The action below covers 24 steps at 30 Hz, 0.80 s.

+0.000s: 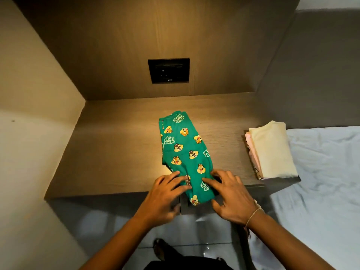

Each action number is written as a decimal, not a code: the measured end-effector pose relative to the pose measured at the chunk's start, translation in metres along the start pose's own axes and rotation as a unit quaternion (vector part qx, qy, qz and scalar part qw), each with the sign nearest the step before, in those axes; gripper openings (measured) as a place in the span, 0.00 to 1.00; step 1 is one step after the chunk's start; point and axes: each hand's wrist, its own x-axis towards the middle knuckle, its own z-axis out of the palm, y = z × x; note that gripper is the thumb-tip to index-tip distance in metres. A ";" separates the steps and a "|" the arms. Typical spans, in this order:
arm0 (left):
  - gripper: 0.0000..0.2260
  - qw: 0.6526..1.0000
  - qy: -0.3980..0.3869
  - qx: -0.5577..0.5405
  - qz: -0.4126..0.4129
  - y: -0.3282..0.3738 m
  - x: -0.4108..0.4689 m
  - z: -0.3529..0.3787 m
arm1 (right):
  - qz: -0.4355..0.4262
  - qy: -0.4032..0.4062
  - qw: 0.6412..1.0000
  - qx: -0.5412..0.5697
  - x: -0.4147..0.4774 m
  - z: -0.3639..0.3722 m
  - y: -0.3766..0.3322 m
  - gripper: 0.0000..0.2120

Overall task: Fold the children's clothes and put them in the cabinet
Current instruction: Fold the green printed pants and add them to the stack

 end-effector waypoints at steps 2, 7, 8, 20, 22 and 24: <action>0.25 0.999 0.026 0.000 -0.026 0.006 0.000 0.003 | -0.029 -0.007 0.999 -0.026 0.001 -0.002 0.009 0.36; 0.16 0.990 0.123 0.003 -0.069 0.025 0.006 0.016 | -0.070 0.023 0.996 -0.049 0.004 0.004 0.021 0.29; 0.15 0.987 0.139 0.006 -0.083 0.028 0.007 0.017 | -0.071 0.044 0.996 -0.041 0.004 0.006 0.021 0.26; 0.05 0.849 0.226 -0.395 -0.269 0.029 0.022 -0.029 | -0.025 0.149 0.963 0.224 0.025 -0.039 0.003 0.10; 0.05 0.824 0.230 -0.415 -0.310 0.004 0.051 -0.042 | 0.017 0.158 0.961 0.226 0.057 -0.054 0.000 0.11; 0.03 0.819 0.195 -0.406 -0.355 -0.025 0.088 -0.052 | 0.079 0.165 0.963 0.196 0.094 -0.064 0.002 0.12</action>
